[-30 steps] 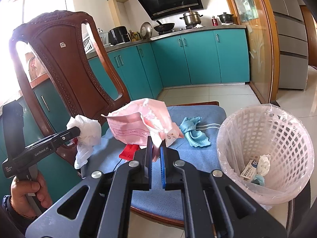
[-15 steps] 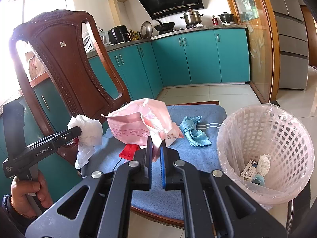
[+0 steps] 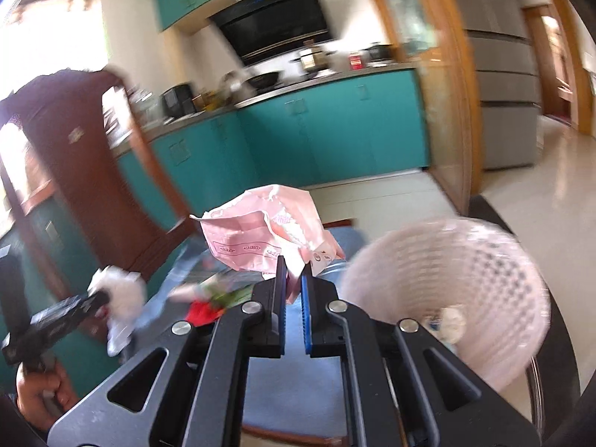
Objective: Collect trash
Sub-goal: 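Carry both bags over the wastebasket and open both tools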
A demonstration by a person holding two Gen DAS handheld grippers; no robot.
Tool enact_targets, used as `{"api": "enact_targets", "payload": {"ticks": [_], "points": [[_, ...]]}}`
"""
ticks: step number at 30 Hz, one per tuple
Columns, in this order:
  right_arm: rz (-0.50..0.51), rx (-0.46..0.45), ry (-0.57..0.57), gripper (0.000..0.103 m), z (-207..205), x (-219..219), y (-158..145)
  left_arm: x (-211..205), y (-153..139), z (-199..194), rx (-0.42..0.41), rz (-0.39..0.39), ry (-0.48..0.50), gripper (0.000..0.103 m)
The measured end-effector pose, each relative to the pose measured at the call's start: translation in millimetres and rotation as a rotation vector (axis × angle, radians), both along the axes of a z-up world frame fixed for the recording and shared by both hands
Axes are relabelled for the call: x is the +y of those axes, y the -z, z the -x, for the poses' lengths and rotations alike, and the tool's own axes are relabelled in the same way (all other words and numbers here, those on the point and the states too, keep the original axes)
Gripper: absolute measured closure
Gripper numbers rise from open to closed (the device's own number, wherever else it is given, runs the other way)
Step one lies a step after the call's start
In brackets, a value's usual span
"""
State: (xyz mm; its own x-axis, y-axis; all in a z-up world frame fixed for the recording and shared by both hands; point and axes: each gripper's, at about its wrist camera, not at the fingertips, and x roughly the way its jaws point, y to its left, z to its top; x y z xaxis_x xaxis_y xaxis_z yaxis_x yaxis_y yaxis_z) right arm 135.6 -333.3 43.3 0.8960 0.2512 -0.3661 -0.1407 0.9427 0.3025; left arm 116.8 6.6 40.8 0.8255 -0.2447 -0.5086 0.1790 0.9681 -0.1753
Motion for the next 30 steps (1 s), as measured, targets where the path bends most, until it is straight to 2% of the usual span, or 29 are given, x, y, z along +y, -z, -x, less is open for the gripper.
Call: {"api": "enact_targets", "payload": {"ticks": [3, 4, 6, 7, 8, 10, 15, 18, 24, 25, 26, 27, 28, 30], "points": [[-0.026, 0.035, 0.095, 0.095, -5, -31, 5, -3, 2, 0, 0.001, -0.007, 0.008, 0.082], [-0.034, 0.055, 0.126, 0.089, -7, -38, 7, -4, 2, 0, 0.002, -0.009, 0.009, 0.082], [-0.042, 0.119, 0.184, 0.051, -14, -52, 16, -6, 4, -2, 0.009, -0.011, 0.014, 0.082], [-0.043, 0.15, 0.2, 0.022, -16, -56, 20, -9, 6, -4, 0.013, -0.014, 0.019, 0.082], [-0.05, 0.167, 0.219, 0.017, -17, -59, 24, -12, 7, -5, 0.016, -0.017, 0.025, 0.082], [-0.075, 0.147, 0.253, 0.017, -12, -66, 23, -20, 10, -6, 0.021, -0.022, 0.044, 0.082], [-0.177, -0.022, 0.373, 0.007, 20, -90, 7, -54, 14, -8, 0.033, -0.009, 0.135, 0.082], [-0.24, -0.1, 0.465, 0.006, 36, -112, 5, -95, 12, -16, 0.06, 0.027, 0.234, 0.082], [-0.324, -0.134, 0.541, 0.006, 48, -138, 9, -229, -7, -47, 0.059, 0.099, 0.474, 0.082], [-0.333, -0.149, 0.55, 0.006, 51, -140, 8, -245, -9, -52, 0.058, 0.101, 0.49, 0.076], [-0.336, -0.163, 0.556, 0.006, 54, -141, 6, -263, -9, -61, 0.063, 0.096, 0.506, 0.057], [-0.336, -0.171, 0.558, 0.006, 55, -141, 4, -276, -8, -68, 0.071, 0.091, 0.514, 0.043], [-0.335, -0.179, 0.557, 0.006, 56, -141, 3, -288, -4, -74, 0.081, 0.071, 0.5, 0.021], [-0.324, -0.177, 0.544, 0.006, 54, -135, 2, -291, 1, -76, 0.101, 0.037, 0.452, 0.019]]}}
